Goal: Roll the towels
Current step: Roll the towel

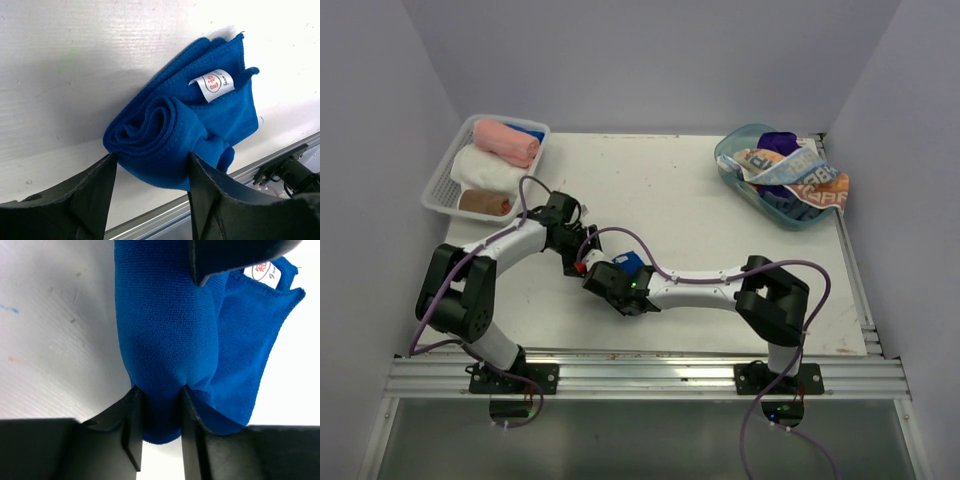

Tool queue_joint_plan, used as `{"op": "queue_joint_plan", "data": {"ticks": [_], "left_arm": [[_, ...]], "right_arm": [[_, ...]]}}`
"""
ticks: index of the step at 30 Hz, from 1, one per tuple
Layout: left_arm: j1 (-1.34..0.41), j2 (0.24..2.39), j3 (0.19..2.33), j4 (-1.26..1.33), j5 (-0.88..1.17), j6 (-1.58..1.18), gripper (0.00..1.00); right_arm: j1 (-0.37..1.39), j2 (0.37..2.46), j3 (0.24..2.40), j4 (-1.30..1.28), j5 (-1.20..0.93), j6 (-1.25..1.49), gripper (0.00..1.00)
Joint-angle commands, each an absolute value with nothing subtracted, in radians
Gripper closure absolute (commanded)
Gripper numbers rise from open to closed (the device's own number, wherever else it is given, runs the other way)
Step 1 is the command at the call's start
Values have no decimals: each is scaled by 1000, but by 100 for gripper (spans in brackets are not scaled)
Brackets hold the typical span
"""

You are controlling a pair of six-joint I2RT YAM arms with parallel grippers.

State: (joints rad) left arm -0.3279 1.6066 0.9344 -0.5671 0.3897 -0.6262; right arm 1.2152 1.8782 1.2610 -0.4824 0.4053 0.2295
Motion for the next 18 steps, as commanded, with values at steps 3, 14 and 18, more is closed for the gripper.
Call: {"op": "queue_joint_plan", "data": {"ticks": [3,14,18], "left_arm": [[-322,1575,1028,-636,371,-577,33],[-275,1479,1046,-678,402,-555,21],[-276,1457,986,-634,457,-566,19]], "right_arm": [[1164,1873,1201,-416,316,285,84],[1040,1732,1062,-213,-79,420,100],[1019,1723,1034,-158,-168,465,100]]}}
